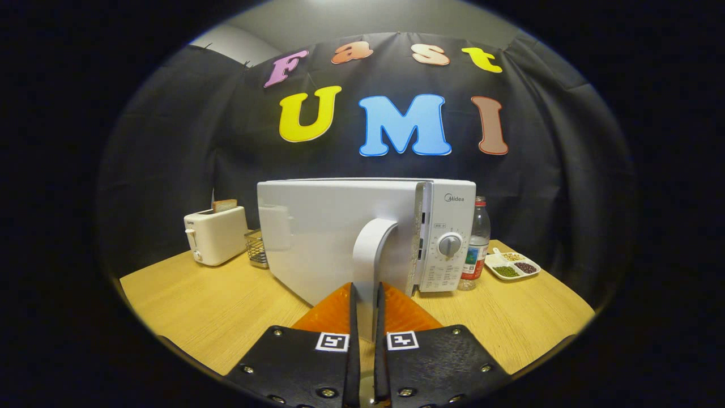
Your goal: Open the microwave, put the food inside, and close the microwave door.
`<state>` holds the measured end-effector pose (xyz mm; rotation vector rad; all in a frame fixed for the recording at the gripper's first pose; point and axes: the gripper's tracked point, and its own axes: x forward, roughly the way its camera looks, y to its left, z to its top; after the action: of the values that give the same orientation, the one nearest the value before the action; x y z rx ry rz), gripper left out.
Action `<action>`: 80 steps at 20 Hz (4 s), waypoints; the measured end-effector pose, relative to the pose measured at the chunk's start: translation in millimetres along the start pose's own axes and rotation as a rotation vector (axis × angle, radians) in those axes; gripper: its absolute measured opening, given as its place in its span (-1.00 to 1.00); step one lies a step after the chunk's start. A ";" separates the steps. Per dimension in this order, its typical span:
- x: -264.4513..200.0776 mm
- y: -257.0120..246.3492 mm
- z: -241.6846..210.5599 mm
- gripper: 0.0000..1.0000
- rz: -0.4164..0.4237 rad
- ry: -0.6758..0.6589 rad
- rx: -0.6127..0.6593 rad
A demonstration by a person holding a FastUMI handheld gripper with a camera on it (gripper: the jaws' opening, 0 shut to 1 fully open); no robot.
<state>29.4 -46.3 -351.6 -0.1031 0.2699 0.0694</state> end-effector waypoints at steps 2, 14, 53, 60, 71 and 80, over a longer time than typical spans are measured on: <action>-12.1 13.8 -1.7 -0.80 0.002 0.002 -0.015; -70.6 131.7 -18.1 -0.82 0.143 0.008 0.046; -123.0 77.8 -9.2 0.84 0.283 -0.028 0.020; -110.2 -7.3 -67.2 0.85 0.115 0.082 -0.019; -87.7 -62.7 -124.1 0.85 0.026 0.241 0.016; -84.6 -62.1 -140.3 0.85 0.026 0.271 0.008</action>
<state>-83.6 -128.1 -457.5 -0.1010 0.5418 0.0807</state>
